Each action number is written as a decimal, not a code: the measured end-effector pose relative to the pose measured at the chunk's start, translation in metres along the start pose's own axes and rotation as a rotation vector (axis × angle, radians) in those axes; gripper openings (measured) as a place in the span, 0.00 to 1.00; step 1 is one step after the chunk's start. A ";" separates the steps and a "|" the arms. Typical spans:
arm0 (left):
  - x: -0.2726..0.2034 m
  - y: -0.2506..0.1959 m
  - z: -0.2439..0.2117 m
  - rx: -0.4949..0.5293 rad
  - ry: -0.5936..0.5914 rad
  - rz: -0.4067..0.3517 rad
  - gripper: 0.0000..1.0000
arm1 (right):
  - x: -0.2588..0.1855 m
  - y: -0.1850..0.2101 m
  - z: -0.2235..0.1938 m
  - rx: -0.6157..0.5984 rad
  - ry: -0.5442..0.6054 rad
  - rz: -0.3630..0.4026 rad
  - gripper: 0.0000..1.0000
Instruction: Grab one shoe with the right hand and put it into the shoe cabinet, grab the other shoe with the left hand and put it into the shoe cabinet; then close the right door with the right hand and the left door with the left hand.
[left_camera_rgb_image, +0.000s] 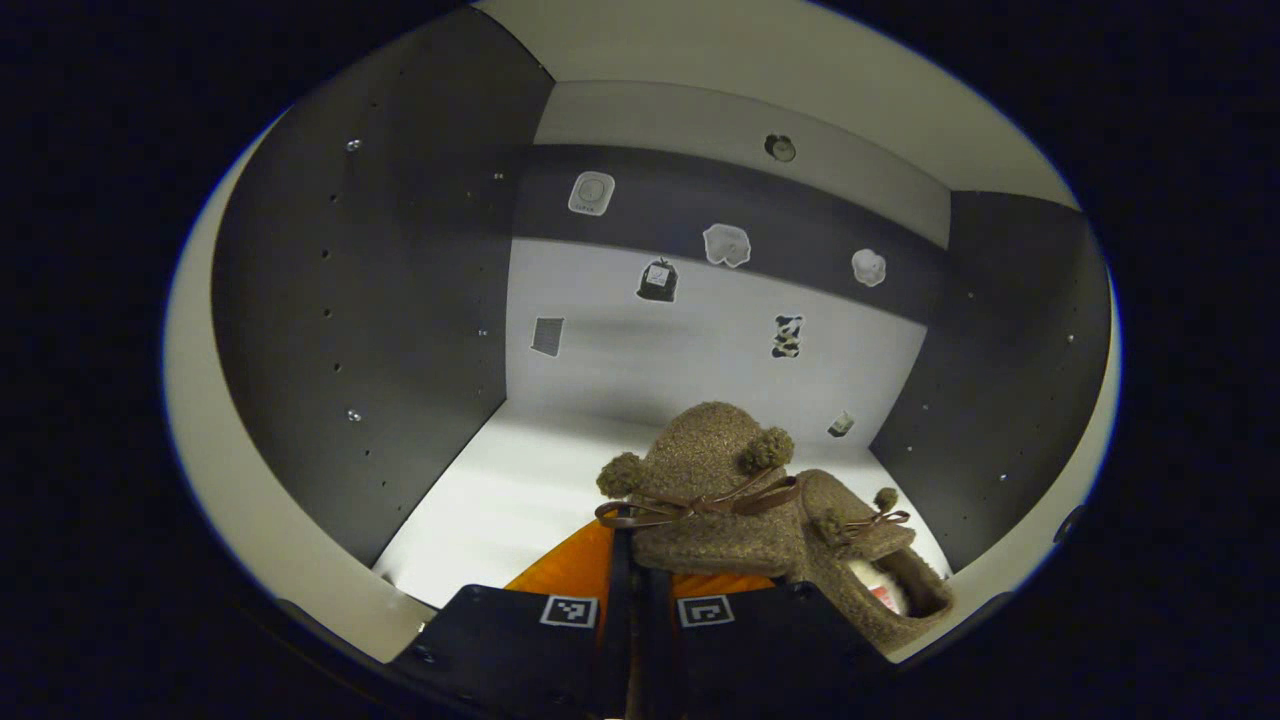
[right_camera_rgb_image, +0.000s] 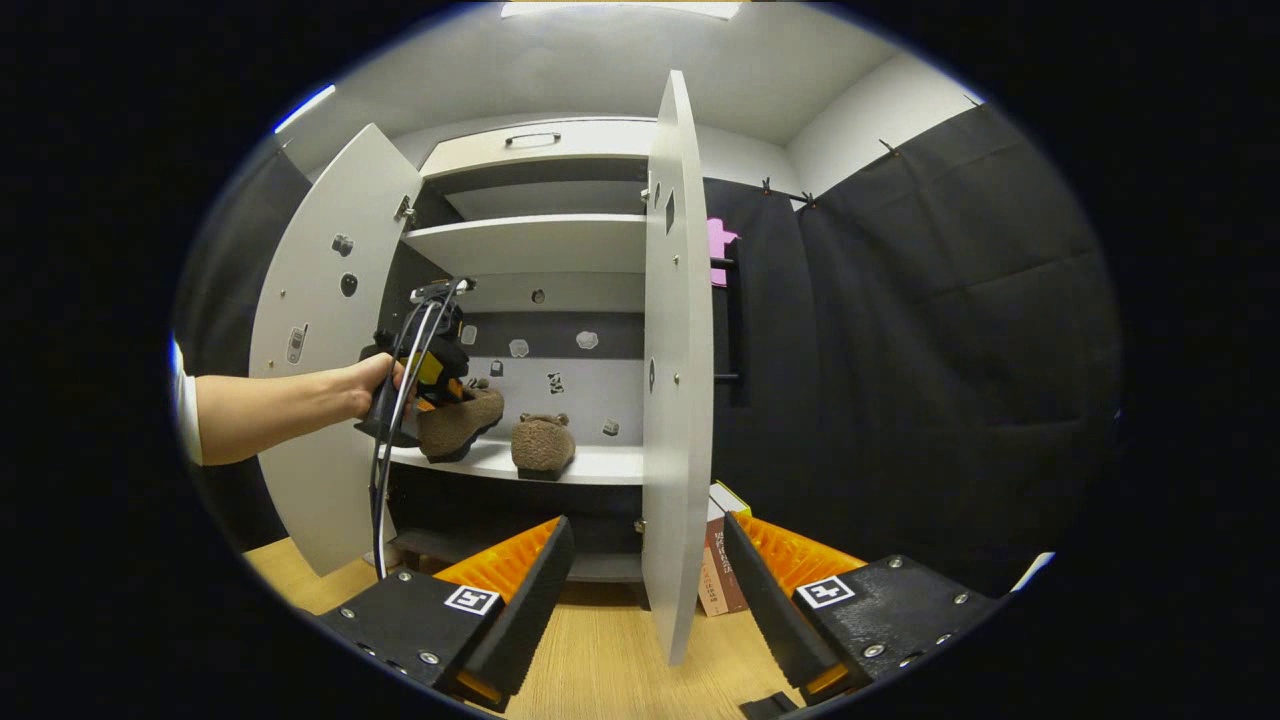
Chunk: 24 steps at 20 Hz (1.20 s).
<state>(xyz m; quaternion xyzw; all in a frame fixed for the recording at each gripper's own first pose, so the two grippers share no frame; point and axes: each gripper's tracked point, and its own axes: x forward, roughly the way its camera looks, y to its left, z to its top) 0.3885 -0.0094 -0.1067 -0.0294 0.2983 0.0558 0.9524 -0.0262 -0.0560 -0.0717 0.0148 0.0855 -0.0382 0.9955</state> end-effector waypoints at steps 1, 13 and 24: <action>0.007 0.001 -0.005 0.015 0.021 0.013 0.15 | 0.001 -0.004 -0.002 -0.002 0.004 -0.005 0.92; 0.026 0.005 -0.020 -0.011 0.076 0.022 0.36 | 0.010 -0.017 -0.007 0.025 0.017 -0.027 0.92; -0.043 -0.003 0.007 0.020 -0.053 -0.066 0.92 | 0.018 -0.003 0.002 0.048 -0.010 0.006 0.92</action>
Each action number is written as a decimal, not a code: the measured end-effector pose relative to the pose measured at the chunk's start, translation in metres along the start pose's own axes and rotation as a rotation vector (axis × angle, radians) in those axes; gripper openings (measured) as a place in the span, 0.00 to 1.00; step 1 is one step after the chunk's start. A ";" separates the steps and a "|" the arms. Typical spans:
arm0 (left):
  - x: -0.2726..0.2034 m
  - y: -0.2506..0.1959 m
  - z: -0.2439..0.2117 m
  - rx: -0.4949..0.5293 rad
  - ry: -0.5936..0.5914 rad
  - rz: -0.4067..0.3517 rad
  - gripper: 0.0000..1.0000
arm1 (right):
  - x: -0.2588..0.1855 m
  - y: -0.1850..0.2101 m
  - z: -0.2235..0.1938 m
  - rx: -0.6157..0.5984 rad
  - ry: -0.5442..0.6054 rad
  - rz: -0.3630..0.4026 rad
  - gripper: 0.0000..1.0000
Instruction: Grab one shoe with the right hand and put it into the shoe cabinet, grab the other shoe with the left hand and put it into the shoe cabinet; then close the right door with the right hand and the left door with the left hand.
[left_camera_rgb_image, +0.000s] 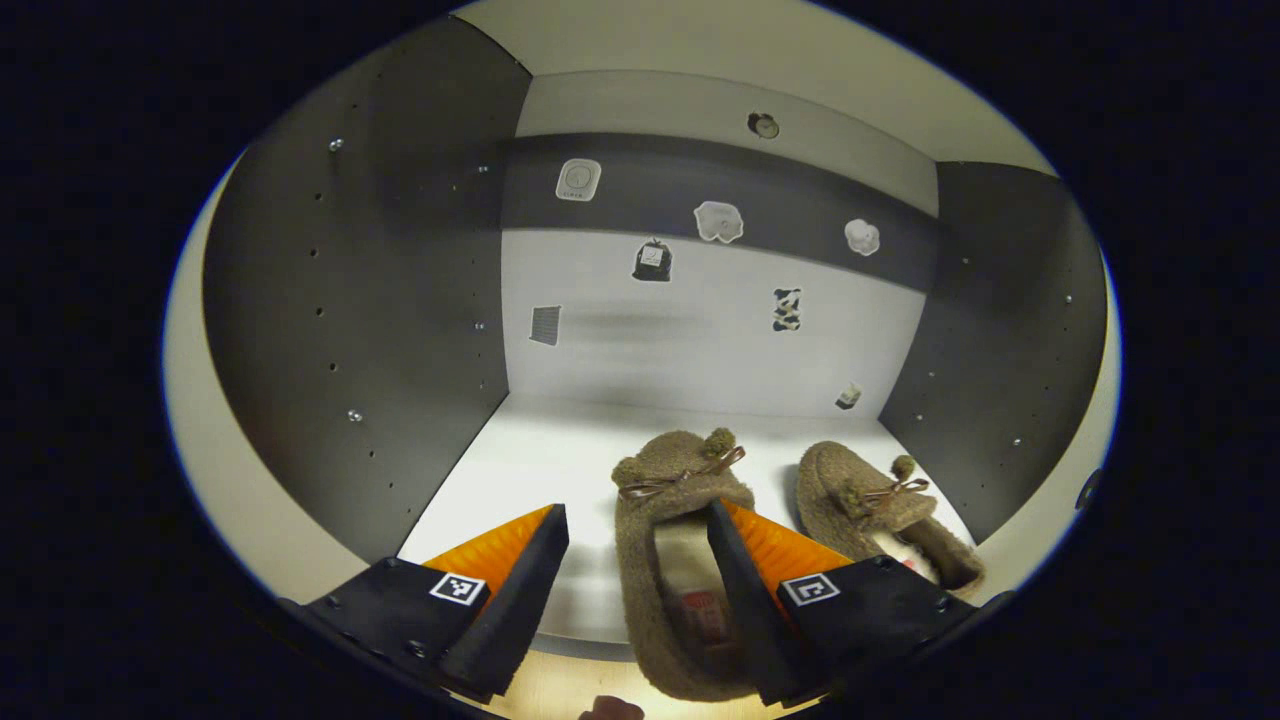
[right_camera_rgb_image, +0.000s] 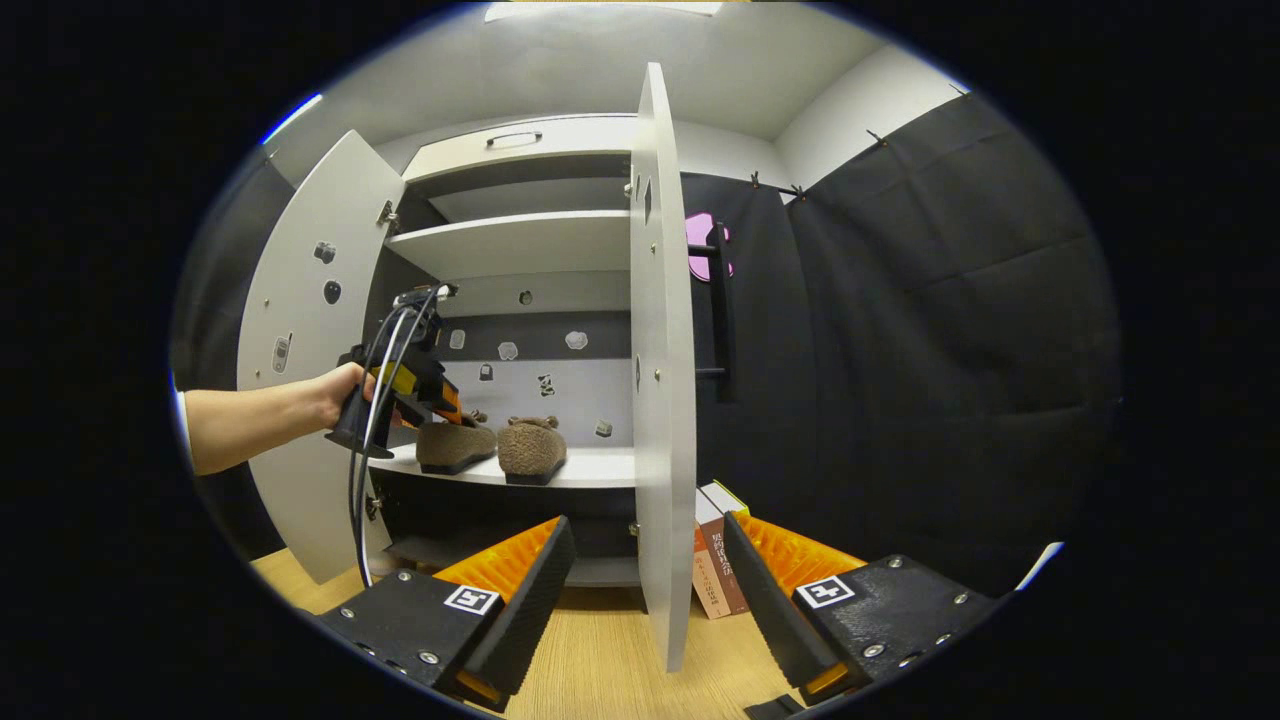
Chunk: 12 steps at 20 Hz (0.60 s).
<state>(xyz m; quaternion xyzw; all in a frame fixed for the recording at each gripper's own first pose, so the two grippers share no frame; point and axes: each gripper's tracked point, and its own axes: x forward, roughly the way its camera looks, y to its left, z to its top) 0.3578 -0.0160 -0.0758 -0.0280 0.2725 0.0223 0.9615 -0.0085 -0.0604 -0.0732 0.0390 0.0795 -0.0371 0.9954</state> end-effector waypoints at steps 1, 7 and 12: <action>-0.015 -0.004 0.011 0.006 -0.043 -0.019 0.94 | 0.001 0.001 0.001 0.004 -0.002 0.003 0.92; -0.125 -0.016 0.037 0.057 -0.265 -0.117 0.95 | 0.003 0.017 0.005 0.030 -0.015 0.040 0.92; -0.196 0.000 -0.020 0.048 -0.342 -0.113 0.95 | 0.003 0.034 0.001 0.021 -0.016 0.083 0.92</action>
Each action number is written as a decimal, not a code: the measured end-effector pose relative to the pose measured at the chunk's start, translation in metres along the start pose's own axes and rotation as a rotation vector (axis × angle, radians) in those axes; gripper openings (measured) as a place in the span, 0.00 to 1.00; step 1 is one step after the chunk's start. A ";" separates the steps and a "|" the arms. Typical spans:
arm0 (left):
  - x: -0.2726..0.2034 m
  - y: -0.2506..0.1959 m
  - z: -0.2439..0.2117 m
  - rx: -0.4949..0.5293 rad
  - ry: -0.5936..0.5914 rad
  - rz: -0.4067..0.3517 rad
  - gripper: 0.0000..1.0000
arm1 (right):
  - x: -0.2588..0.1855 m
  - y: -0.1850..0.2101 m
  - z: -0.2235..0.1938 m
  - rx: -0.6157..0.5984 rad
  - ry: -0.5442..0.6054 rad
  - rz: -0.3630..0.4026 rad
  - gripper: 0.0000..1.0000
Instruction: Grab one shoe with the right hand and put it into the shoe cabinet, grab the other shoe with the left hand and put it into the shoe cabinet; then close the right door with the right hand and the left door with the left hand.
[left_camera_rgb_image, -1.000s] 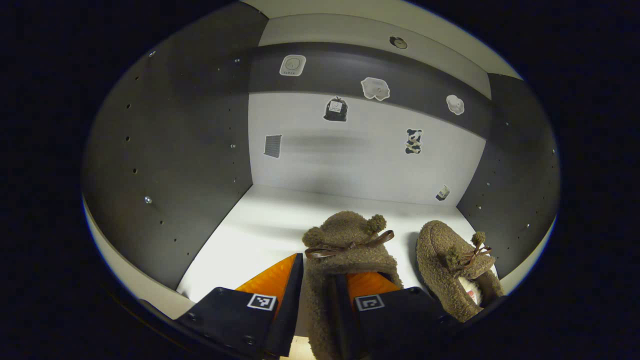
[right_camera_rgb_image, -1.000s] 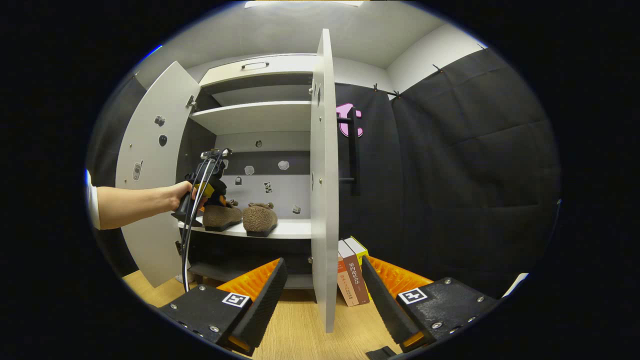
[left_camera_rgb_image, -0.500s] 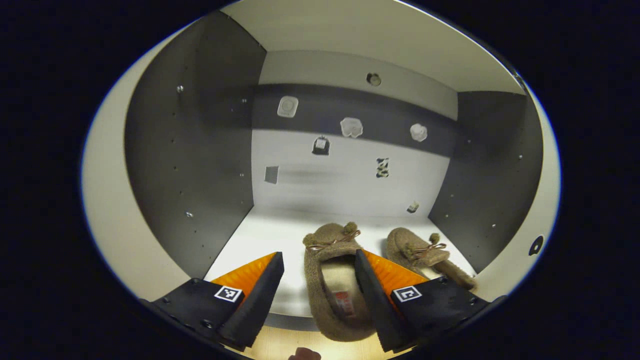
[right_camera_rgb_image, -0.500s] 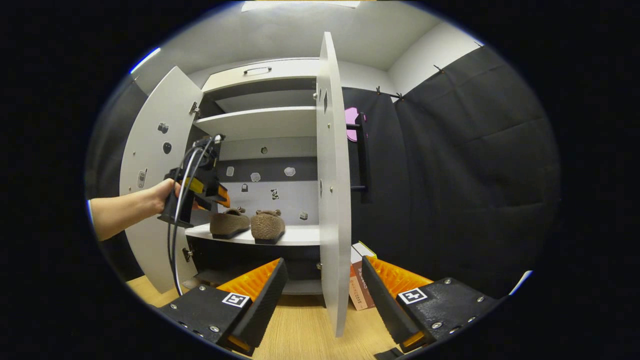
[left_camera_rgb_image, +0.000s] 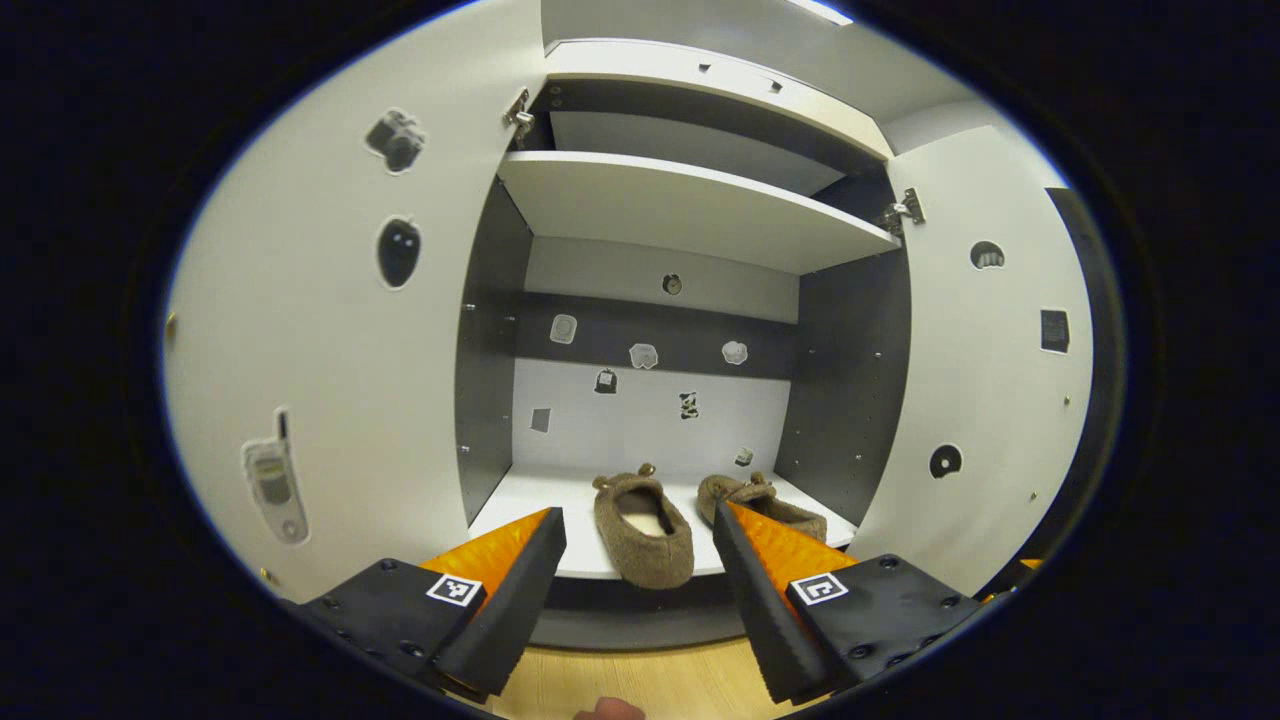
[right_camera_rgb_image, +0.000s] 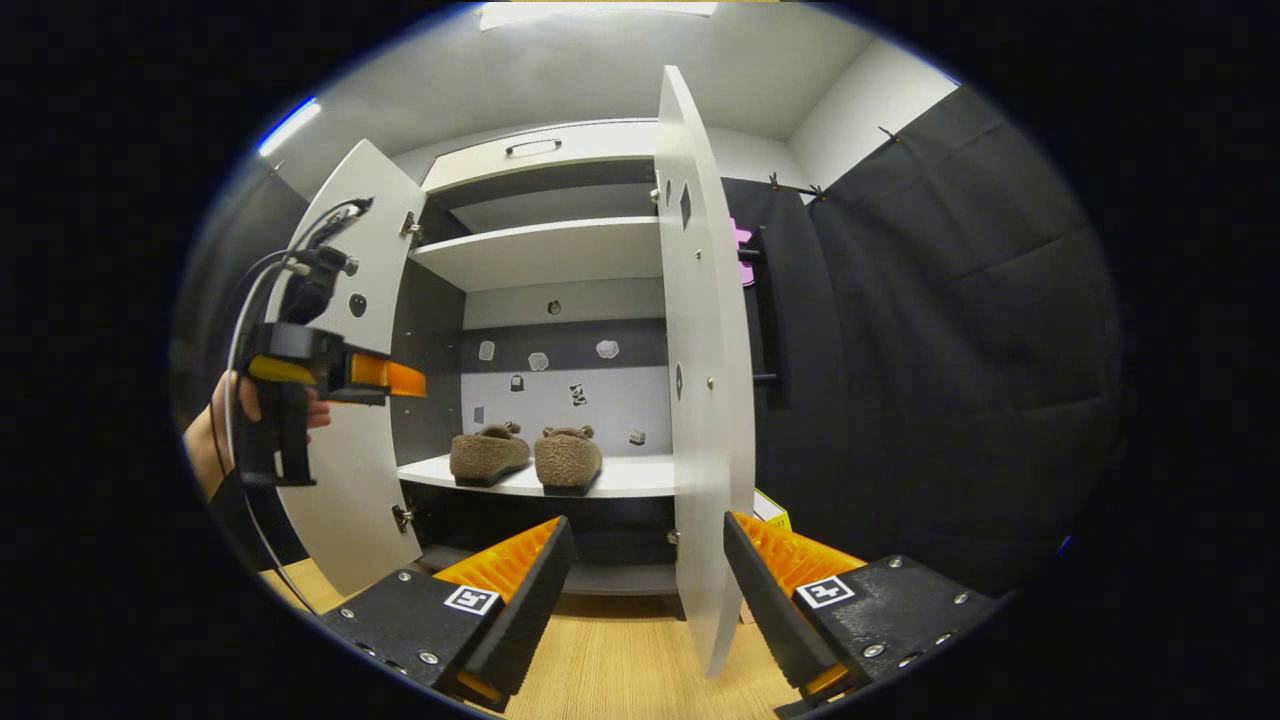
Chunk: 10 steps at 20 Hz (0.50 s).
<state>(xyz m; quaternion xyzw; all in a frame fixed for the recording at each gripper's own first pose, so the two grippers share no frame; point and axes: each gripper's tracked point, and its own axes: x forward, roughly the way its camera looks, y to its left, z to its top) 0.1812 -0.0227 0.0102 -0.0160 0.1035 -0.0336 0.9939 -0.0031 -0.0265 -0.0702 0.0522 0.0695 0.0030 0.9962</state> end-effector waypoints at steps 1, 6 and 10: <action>-0.016 0.004 -0.013 -0.002 0.004 0.018 0.94 | 0.000 0.003 -0.002 0.001 0.002 0.007 0.92; -0.080 0.034 -0.071 -0.040 -0.006 0.143 0.97 | -0.005 0.011 -0.013 0.020 0.010 0.013 0.92; -0.113 0.042 -0.113 -0.045 -0.006 0.180 0.97 | -0.009 0.012 -0.024 0.012 0.029 0.008 0.92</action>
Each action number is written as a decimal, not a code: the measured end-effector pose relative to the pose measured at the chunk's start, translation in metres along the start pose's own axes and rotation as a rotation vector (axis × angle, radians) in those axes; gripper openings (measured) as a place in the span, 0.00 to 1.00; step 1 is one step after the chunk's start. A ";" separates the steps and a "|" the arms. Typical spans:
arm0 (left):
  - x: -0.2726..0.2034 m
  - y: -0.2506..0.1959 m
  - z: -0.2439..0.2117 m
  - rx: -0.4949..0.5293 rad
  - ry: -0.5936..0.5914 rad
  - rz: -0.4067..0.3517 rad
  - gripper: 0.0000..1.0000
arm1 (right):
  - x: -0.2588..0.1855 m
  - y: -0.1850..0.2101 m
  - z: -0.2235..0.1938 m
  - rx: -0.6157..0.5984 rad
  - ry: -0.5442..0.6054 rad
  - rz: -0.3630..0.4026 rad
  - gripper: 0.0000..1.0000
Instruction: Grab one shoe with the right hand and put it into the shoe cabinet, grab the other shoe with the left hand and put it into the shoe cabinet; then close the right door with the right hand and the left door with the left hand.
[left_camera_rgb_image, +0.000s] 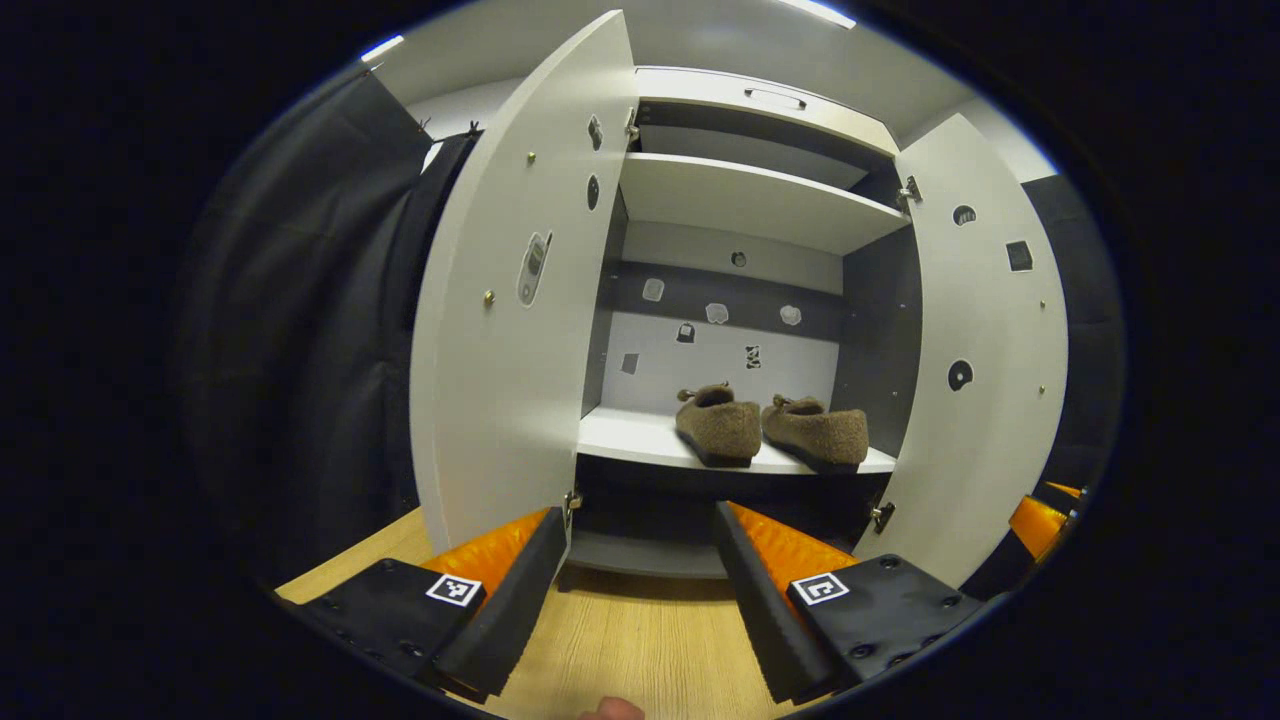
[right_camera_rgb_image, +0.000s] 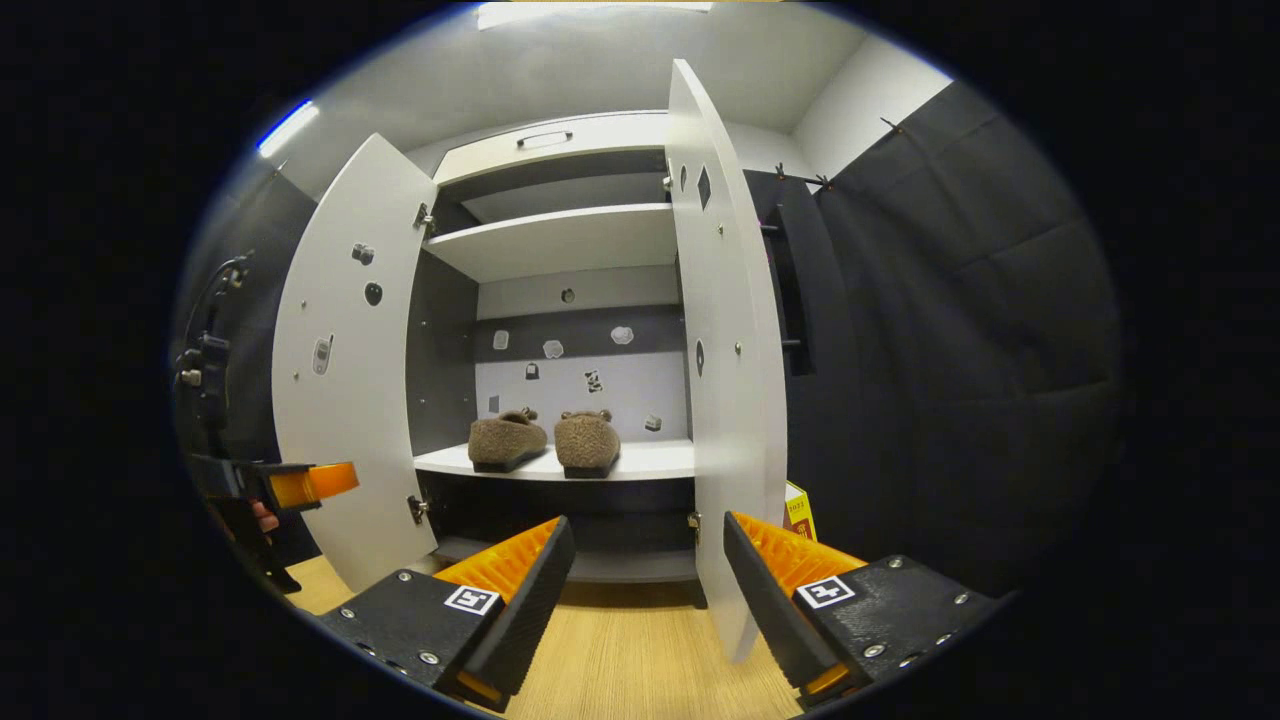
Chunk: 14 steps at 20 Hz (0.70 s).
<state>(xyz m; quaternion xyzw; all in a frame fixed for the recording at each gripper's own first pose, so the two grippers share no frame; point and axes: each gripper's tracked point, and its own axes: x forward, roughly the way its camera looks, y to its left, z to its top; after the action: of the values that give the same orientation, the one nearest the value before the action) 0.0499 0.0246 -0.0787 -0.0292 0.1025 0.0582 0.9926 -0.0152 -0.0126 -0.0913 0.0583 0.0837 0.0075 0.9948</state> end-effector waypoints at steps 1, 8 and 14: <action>-0.007 0.001 -0.008 -0.007 0.005 -0.003 0.97 | -0.001 0.000 -0.002 0.004 0.005 -0.002 0.92; -0.027 -0.009 0.002 0.038 -0.078 -0.030 0.94 | -0.007 0.004 -0.008 0.029 0.030 0.010 0.92; -0.032 -0.022 0.013 0.066 -0.118 -0.065 0.97 | -0.006 -0.068 0.057 -0.030 -0.060 -0.105 0.92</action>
<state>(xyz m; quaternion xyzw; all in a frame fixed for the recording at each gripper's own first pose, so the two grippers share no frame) 0.0244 0.0000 -0.0588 0.0039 0.0444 0.0241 0.9987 -0.0115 -0.0866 -0.0421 0.0392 0.0565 -0.0454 0.9966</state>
